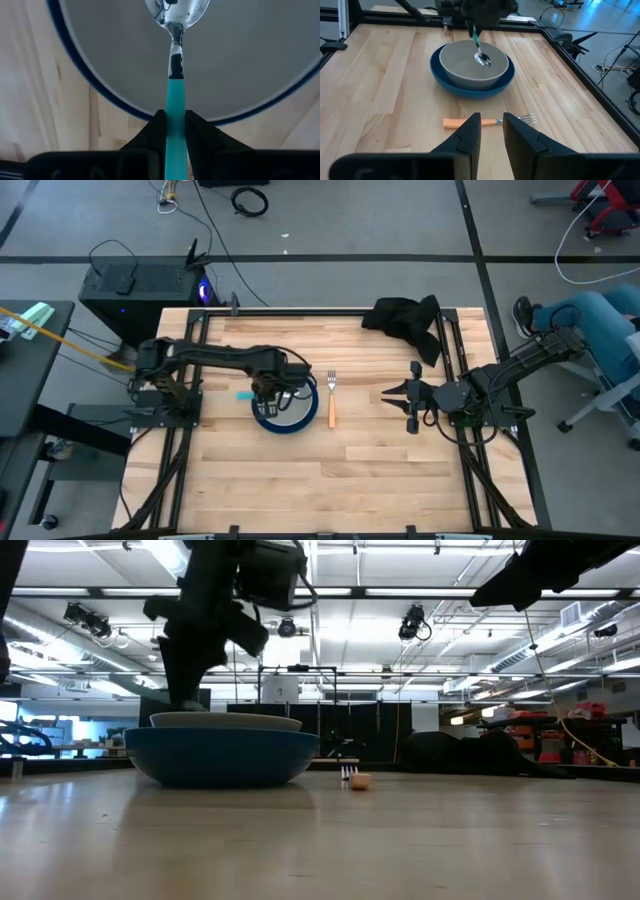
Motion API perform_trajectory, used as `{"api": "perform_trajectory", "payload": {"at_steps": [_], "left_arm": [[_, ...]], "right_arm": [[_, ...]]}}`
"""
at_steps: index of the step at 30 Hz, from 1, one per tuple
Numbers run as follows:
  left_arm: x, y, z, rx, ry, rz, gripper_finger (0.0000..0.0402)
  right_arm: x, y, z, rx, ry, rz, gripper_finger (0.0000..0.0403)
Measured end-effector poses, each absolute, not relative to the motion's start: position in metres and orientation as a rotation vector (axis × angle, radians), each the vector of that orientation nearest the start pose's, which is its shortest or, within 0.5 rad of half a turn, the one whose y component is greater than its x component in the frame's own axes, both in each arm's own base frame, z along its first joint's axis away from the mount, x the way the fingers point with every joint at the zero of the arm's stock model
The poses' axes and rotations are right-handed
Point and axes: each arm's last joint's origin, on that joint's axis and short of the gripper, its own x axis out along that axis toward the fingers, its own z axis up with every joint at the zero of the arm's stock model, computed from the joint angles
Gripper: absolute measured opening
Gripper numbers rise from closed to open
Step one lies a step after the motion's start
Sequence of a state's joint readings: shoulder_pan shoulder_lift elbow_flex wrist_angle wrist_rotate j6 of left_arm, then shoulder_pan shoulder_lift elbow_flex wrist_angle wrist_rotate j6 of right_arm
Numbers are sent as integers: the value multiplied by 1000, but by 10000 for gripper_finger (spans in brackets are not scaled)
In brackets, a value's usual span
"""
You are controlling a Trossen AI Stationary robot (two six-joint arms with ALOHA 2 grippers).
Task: Set table place
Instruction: Put the blue spoon into the gray bowl on the table
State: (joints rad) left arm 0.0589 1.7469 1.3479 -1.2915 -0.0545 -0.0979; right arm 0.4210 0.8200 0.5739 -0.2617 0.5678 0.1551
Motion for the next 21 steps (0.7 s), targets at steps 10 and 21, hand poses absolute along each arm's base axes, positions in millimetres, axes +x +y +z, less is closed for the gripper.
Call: {"api": "perform_trajectory", "payload": {"at_steps": [10,21], "left_arm": [[311,24,215,-100,1687,189,57],[314,27,215,-128,1652,218,56]], "right_arm": [[164,56,250,-89,434,-178,89],[164,56,250,-89,434,-177,89]]}}
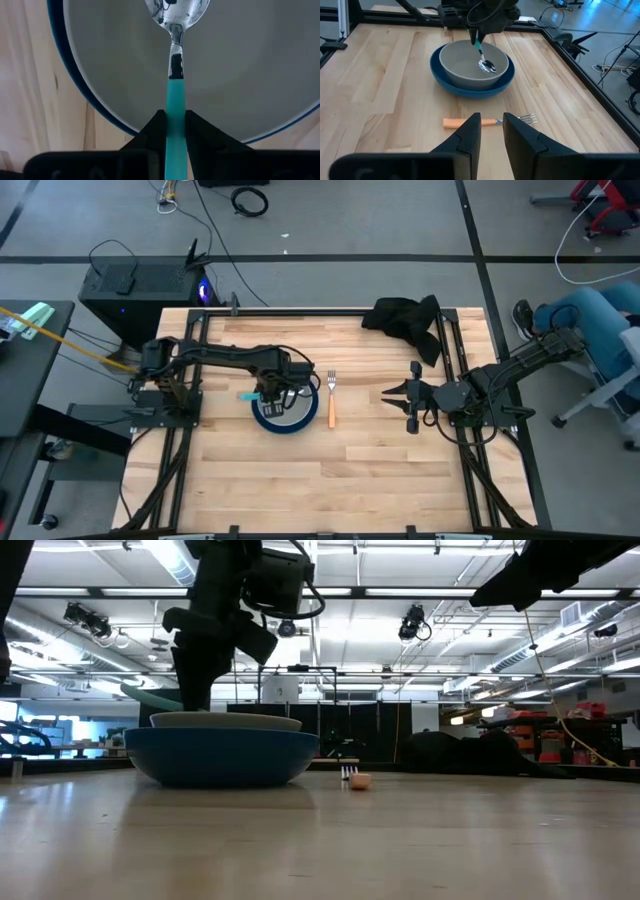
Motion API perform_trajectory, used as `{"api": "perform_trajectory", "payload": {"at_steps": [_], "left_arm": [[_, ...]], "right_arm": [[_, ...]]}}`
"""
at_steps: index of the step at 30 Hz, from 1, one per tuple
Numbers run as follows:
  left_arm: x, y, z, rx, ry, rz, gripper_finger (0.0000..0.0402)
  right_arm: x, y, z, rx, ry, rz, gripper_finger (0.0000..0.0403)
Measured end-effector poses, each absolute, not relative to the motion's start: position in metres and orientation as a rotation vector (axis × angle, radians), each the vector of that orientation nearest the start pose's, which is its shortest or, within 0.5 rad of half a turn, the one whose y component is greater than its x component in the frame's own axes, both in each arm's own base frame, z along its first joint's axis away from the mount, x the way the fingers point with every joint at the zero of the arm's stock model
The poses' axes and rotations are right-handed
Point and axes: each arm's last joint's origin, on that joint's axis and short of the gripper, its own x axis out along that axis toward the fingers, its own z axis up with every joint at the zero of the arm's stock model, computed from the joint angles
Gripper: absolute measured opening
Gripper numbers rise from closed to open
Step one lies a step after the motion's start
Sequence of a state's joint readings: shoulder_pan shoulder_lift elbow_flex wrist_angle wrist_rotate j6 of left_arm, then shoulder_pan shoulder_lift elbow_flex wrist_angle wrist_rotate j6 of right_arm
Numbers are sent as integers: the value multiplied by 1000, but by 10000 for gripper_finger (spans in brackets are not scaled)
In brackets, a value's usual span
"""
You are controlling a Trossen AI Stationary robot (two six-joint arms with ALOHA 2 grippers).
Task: Set table place
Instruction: Put the blue spoon into the gray bowl on the table
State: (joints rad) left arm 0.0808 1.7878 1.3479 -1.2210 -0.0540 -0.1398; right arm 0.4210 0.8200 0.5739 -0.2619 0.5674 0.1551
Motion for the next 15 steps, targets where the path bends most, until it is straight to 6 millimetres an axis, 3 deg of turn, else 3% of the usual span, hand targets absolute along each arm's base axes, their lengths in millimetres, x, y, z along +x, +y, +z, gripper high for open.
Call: {"api": "perform_trajectory", "payload": {"at_steps": [15], "left_arm": [[319,22,202,-174,1695,231,56]], "right_arm": [[164,56,250,-89,434,-178,89]]}}
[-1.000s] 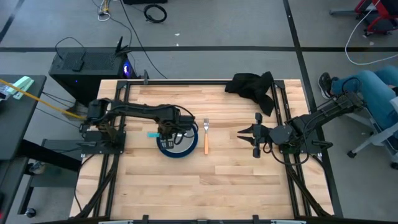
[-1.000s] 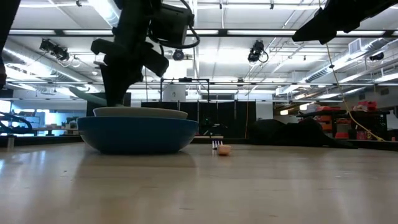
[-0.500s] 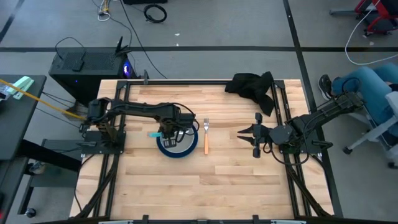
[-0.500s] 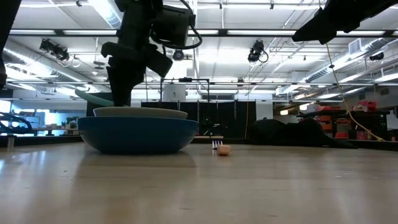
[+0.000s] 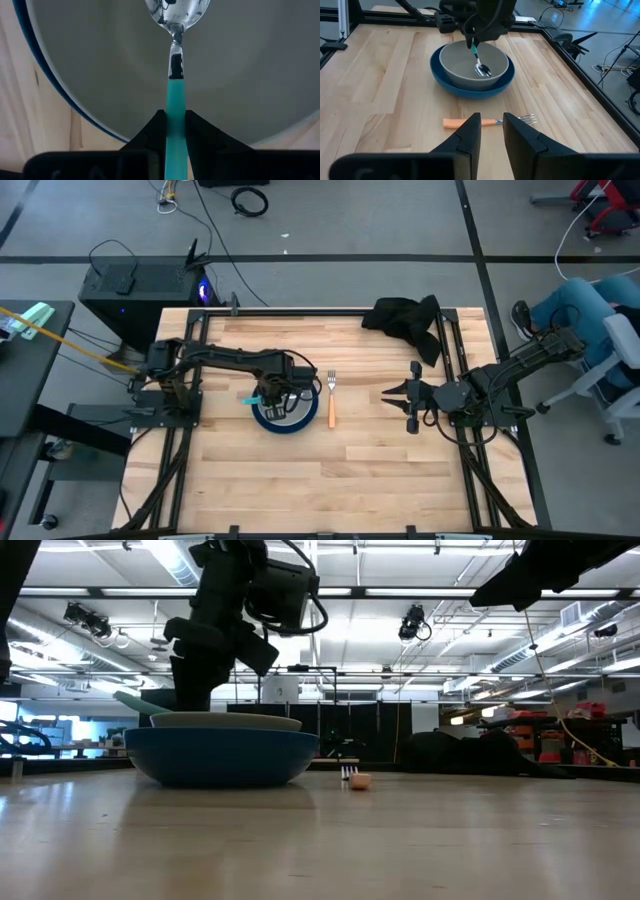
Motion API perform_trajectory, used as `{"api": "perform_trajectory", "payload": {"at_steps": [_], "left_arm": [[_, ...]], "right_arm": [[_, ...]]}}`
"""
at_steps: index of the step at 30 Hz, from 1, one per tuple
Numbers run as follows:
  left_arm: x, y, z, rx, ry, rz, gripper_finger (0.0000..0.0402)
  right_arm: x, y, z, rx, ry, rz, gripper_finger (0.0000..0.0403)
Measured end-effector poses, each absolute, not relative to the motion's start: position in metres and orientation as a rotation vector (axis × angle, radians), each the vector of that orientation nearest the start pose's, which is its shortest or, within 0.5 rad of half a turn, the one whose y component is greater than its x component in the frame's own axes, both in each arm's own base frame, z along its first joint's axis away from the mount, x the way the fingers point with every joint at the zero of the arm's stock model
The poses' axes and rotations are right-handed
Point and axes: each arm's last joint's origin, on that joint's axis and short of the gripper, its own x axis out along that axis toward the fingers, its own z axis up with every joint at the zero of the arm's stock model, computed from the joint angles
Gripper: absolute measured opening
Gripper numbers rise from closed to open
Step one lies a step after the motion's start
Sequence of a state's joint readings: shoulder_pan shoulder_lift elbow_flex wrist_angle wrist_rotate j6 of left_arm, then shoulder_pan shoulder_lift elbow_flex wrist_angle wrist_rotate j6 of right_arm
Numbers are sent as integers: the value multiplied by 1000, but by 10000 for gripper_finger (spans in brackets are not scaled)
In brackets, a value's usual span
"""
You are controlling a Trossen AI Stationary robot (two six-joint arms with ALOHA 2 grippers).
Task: Set table place
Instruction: Put the blue spoon into the gray bowl on the table
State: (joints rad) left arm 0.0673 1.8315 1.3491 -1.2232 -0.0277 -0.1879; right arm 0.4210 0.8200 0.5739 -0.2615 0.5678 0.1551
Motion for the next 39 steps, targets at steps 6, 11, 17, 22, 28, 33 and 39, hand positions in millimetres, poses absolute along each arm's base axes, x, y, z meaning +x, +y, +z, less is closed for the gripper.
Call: {"api": "perform_trajectory", "payload": {"at_steps": [6,11,17,22,28,33,39], "left_arm": [[320,23,199,-175,1709,232,56],[320,22,199,-180,1713,227,64],[320,22,199,-180,1711,228,67],[320,22,199,-180,1709,227,77],[320,22,199,-180,1709,227,95],[320,22,199,-181,1709,228,94],[320,22,199,-182,1708,230,89]], "right_arm": [[164,56,250,-89,435,-177,89],[164,56,250,-89,434,-177,89],[164,56,250,-89,434,-177,89],[164,56,250,-89,434,-177,89],[164,56,250,-89,434,-177,89],[164,56,250,-89,434,-177,89],[164,56,250,-89,434,-177,89]]}}
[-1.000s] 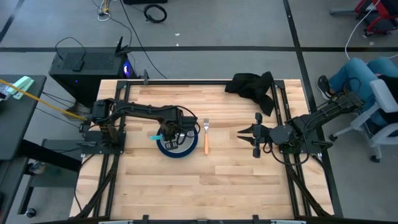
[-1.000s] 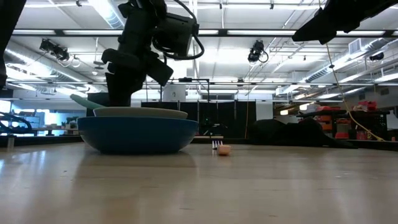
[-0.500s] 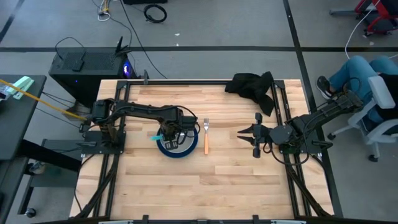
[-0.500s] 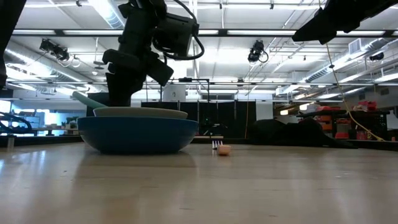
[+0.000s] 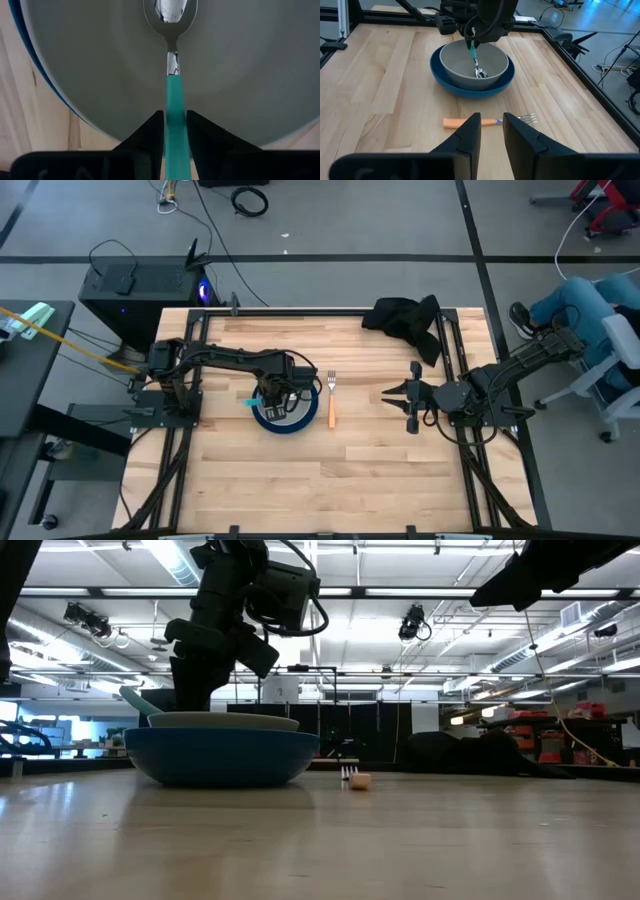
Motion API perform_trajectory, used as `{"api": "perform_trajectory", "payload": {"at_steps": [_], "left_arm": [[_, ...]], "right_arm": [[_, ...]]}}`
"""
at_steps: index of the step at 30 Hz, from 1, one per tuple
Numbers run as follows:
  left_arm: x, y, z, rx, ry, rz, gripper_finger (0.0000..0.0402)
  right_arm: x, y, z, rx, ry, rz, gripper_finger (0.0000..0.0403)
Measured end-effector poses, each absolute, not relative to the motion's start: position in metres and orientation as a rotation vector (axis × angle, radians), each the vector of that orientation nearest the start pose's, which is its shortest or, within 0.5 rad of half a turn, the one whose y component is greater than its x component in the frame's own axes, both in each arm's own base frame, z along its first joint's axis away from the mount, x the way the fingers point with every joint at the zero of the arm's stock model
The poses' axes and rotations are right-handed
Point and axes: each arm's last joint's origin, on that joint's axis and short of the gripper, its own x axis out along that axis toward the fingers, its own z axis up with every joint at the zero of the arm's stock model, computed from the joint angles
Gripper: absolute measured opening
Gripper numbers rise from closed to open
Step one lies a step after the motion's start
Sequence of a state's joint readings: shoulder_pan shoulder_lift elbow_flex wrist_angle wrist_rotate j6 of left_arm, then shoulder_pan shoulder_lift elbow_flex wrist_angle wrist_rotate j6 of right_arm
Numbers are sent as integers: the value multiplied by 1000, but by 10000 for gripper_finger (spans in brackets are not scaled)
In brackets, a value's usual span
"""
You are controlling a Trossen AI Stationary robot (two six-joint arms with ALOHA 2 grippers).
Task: Set table place
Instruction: Put the blue spoon into the gray bowl on the table
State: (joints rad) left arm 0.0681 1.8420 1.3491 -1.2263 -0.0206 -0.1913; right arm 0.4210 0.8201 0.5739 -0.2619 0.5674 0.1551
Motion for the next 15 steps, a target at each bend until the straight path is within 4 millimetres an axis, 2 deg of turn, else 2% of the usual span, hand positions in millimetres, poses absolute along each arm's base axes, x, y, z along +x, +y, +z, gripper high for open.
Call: {"api": "perform_trajectory", "payload": {"at_steps": [15], "left_arm": [[320,22,199,-187,1704,235,103]], "right_arm": [[164,56,250,-89,434,-177,89]]}}
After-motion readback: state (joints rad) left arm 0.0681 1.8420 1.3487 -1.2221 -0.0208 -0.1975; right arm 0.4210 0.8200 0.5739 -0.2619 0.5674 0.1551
